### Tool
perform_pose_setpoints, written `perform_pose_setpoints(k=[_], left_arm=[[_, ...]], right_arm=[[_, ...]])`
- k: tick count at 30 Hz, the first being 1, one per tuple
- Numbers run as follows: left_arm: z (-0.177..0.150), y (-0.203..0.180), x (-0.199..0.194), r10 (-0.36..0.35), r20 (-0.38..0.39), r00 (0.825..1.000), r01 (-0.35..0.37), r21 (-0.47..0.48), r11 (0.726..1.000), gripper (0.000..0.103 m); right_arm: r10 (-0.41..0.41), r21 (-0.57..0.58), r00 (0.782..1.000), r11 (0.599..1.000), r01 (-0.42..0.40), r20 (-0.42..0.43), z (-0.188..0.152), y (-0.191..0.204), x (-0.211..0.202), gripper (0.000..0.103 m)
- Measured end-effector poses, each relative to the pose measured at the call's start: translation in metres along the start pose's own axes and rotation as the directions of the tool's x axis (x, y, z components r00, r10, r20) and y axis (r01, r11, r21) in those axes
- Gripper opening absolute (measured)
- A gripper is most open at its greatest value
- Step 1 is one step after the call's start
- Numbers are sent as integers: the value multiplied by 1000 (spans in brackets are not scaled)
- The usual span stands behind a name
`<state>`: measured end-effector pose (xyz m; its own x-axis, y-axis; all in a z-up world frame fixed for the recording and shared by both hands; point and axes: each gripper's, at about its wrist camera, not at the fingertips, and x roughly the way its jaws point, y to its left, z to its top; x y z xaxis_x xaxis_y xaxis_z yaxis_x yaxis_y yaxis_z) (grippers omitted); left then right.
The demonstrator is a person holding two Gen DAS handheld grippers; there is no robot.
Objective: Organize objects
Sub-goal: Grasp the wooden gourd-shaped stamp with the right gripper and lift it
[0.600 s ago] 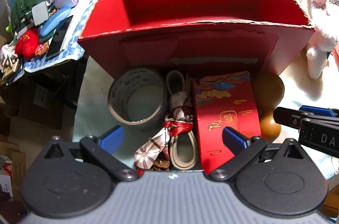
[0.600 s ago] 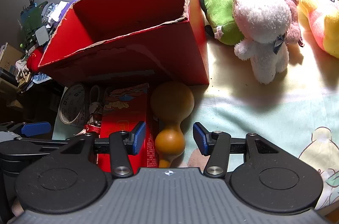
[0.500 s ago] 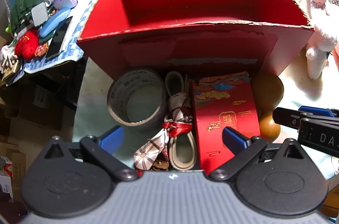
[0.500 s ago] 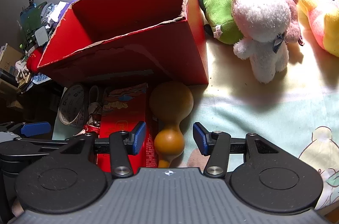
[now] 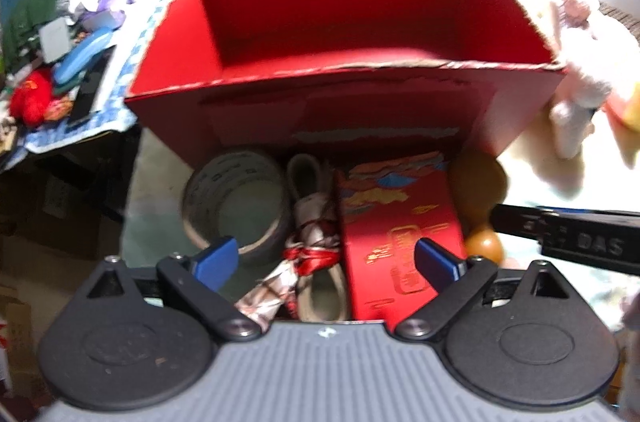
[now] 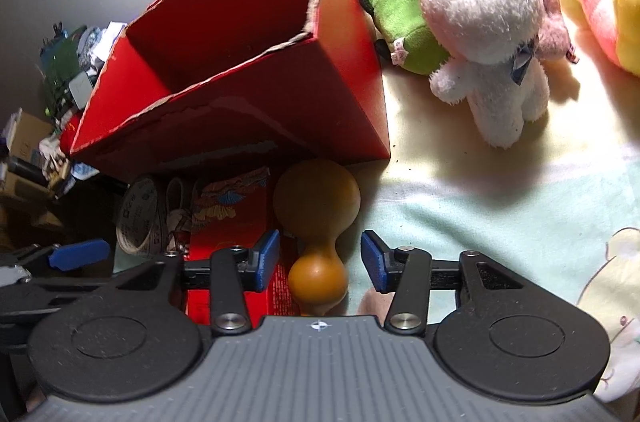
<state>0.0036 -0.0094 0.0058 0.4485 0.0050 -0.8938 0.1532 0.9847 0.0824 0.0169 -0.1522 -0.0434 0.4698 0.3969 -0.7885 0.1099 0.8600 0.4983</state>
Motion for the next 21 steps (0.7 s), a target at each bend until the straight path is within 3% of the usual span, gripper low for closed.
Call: perform_pose_setpoints(k=[6,11,21], left_arm=[[0,-7,-7,-156,58,986,155,33,987,87],[-1,-11,-9,-296,64,953,293,50,955,78],[1,-34,9,-449,-26,893,449,113,886,59]], right_arm=[[53,55,998,997,-50,-45,4,-11,11,45],[94,91,993,992,-87,-75,8,-17,20,45],[175,131,978,978,-160,-111,12,-28,31,42]])
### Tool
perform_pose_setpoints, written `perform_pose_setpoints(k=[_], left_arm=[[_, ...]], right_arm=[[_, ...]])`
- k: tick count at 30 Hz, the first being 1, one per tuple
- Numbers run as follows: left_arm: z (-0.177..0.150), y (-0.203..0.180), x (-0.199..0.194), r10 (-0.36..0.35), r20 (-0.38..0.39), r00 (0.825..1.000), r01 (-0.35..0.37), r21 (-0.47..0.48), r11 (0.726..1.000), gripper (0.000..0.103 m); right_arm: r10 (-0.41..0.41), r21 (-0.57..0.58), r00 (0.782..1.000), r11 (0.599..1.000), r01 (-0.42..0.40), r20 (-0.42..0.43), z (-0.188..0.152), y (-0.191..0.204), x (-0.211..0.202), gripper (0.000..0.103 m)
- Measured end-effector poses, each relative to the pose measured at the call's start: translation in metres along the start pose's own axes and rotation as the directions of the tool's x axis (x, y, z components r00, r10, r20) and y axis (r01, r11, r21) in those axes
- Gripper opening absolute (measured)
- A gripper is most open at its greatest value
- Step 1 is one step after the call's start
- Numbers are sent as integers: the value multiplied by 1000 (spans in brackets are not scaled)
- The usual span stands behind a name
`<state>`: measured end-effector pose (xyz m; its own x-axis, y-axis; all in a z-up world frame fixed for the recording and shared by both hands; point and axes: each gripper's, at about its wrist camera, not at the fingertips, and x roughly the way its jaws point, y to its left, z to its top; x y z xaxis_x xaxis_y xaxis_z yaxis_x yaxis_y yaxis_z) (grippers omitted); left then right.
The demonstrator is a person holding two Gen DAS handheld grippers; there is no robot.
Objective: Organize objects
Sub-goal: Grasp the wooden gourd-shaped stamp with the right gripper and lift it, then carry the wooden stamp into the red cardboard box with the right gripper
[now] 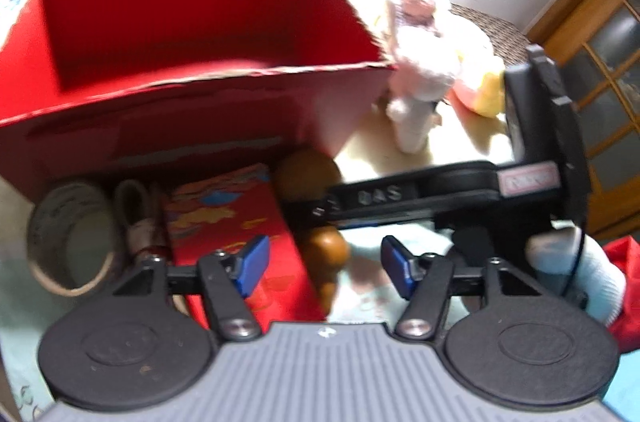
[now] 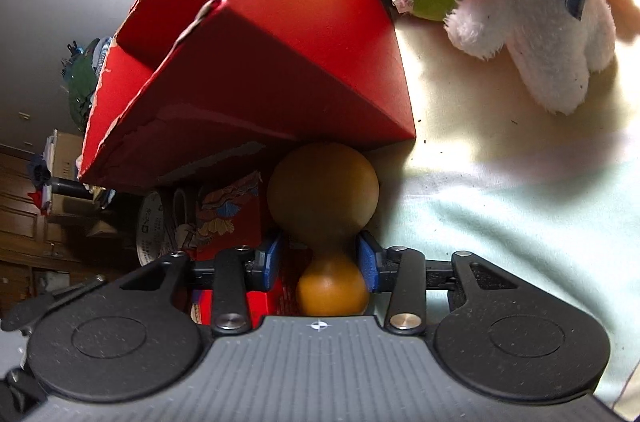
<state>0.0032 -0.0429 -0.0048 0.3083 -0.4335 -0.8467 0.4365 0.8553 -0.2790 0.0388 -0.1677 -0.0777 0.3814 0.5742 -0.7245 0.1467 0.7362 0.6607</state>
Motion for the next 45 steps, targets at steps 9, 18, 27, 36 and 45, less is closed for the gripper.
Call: perform_pose_setpoints(k=[9,18,27,36,45], left_arm=[[5,-5,39,-46,-87,995,46,-3,999,54],[8,-22,58,-81,-118,990,85,34,996,51],[15,-58,36,-151,-67,986,161,183,970,51],[39,-73,-26,-264,112,958,222,292,930,51],[78,-32,-89,-251,268,930,169,293,941,51]], right_arm=[[31,23,999,999,-30,-22,-1,-10,-21,31],[-11,64,1000,998,12,-11,7,-31,-29,31],[16,46,994,999,-21,111,1,-35,-80,31],[97,-55,949,995,-84,300,12,11,-129,31],[192,-143,929,978,-153,317,66,71,-121,31]])
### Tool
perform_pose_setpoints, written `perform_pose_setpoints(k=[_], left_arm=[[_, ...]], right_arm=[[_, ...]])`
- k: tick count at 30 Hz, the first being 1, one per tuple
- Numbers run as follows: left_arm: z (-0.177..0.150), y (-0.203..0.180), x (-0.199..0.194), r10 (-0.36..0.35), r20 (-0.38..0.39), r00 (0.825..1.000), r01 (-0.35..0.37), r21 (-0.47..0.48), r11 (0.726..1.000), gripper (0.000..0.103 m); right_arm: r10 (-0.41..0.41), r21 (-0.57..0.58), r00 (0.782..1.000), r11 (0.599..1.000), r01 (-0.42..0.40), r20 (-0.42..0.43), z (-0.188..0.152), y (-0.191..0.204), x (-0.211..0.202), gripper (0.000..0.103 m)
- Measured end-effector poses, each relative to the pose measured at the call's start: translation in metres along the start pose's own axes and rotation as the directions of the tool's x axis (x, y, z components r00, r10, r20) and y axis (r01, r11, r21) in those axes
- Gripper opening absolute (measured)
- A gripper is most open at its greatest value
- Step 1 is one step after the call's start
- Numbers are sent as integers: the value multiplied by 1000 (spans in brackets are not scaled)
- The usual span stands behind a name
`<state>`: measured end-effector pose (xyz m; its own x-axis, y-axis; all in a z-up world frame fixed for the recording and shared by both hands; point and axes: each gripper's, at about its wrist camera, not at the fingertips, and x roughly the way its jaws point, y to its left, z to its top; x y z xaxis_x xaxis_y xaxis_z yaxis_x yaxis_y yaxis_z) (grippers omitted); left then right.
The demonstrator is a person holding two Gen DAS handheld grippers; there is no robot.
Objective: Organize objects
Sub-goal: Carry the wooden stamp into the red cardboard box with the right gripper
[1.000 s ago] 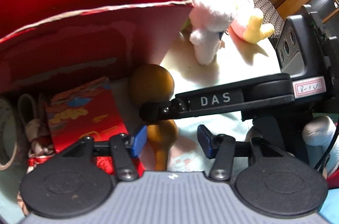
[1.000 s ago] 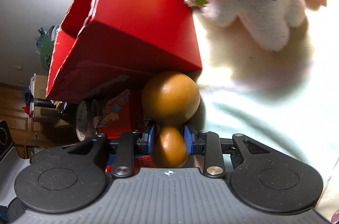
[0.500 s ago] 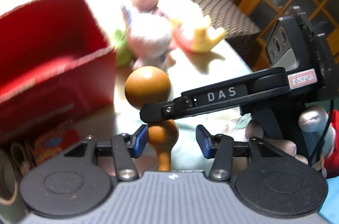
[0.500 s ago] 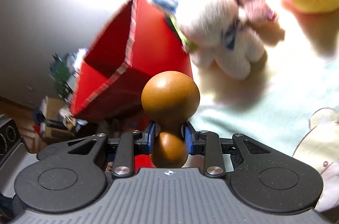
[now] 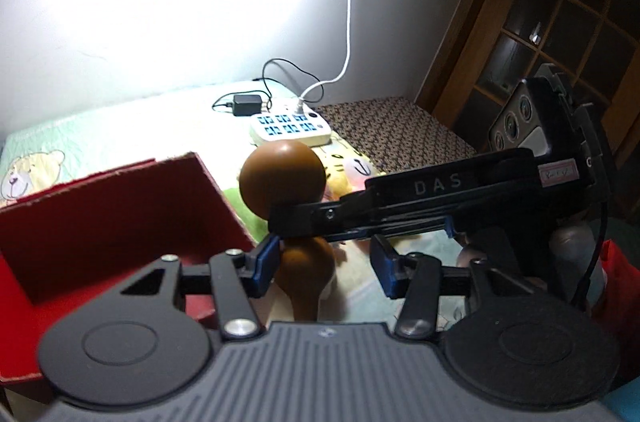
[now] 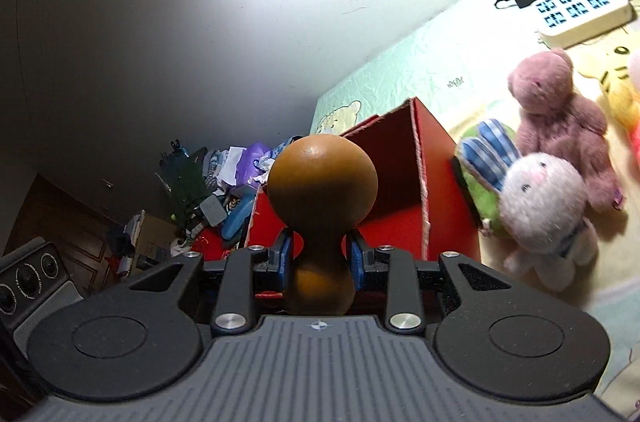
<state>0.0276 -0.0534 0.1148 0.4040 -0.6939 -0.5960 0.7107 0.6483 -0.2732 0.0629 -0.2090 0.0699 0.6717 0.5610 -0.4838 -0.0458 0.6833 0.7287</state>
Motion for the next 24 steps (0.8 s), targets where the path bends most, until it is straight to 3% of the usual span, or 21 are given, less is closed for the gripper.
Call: perform_pose_setpoints(k=[4,11,18,24], left_arm=[[9,34,-3,44,6,999,-44,-42,998,51],[-6,96,14,103,-64,993,-111,-139,984,51],[-24,142,44,145,-166,975,-176,-190,966,51],[-32,170,59,179,-235,955,-232,-220,948,51]], right_arm=[[-28,-57,999,998,26,-36,17,15,36,31],[-89,-48,981,996,81,-170,22,14,112,31],[-128,29,938,989,145,-322,23,4,174,32],[-176,-15,904,983,185,-390,20,4,211,32]])
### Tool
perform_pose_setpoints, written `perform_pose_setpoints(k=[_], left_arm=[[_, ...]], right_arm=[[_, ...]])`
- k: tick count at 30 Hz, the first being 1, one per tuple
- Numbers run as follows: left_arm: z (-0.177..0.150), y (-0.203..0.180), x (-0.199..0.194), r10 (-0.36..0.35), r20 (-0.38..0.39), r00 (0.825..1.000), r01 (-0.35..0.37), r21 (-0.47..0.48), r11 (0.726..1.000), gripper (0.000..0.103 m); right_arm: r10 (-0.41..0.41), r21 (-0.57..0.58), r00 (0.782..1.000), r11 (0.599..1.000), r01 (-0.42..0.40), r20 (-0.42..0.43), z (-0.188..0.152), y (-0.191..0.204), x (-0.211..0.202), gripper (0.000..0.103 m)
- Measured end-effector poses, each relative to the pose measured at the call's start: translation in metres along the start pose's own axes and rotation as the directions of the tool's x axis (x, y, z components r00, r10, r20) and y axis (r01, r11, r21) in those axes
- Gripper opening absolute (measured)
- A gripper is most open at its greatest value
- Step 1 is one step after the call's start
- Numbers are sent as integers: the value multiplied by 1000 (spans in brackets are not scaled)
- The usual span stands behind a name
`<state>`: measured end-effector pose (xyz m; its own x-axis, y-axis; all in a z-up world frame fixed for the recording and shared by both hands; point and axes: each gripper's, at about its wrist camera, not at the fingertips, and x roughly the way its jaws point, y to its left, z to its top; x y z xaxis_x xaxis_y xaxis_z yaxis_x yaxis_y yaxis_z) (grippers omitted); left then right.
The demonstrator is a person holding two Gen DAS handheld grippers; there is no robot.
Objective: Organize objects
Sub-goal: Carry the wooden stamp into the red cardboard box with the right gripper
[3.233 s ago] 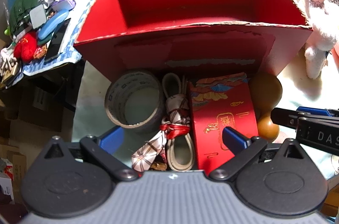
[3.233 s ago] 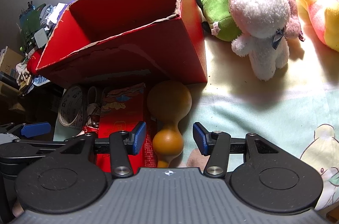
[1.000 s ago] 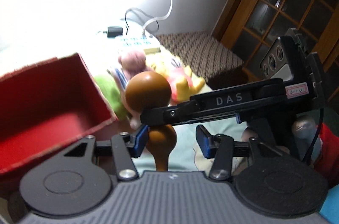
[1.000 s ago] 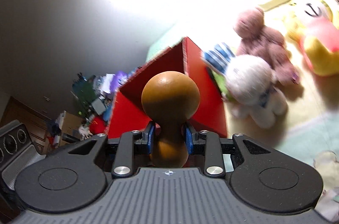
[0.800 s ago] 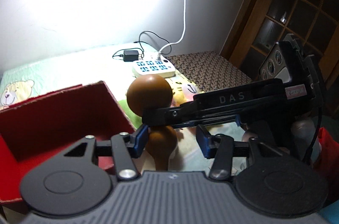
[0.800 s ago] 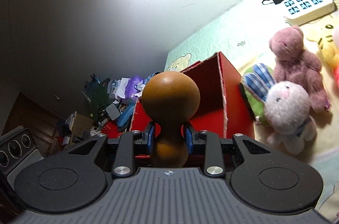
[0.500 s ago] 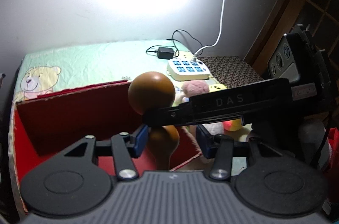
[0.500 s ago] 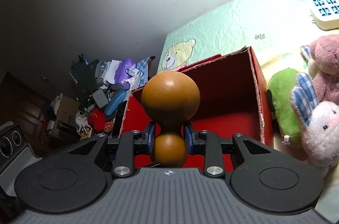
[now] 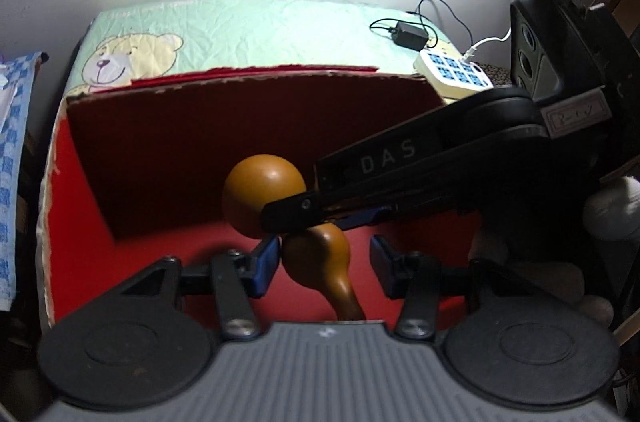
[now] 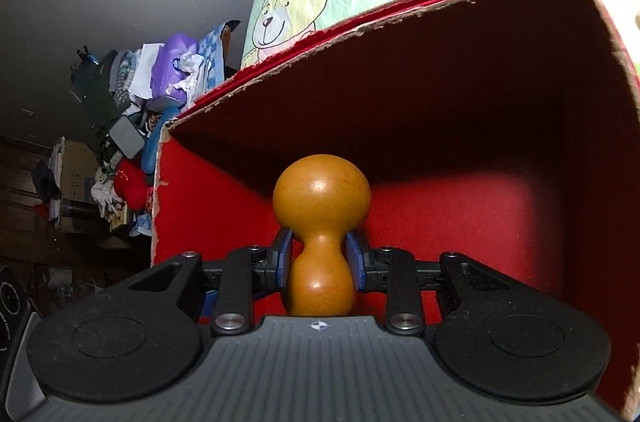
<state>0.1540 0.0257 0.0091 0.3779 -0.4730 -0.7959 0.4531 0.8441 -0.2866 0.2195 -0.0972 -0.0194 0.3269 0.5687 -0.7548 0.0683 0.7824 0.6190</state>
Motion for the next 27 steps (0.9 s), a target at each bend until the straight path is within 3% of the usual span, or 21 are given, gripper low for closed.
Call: perform_pose_setpoints(k=[11,21,27], left_arm=[[-7,22,0,91,-34,995,-91,-17,996,50],[-21,21,-13,101,-6,995,-101,8,995,50],[-21,29,-9,87,-21,996,-88,-25,996,50]], right_arm=[[-55,-22,991,998,53,-122,17,5,41,32],[-16,-70,975,998,0,-221,23,16,69,33],[94,-64,971,992,-111,-218,23,16,71,32]])
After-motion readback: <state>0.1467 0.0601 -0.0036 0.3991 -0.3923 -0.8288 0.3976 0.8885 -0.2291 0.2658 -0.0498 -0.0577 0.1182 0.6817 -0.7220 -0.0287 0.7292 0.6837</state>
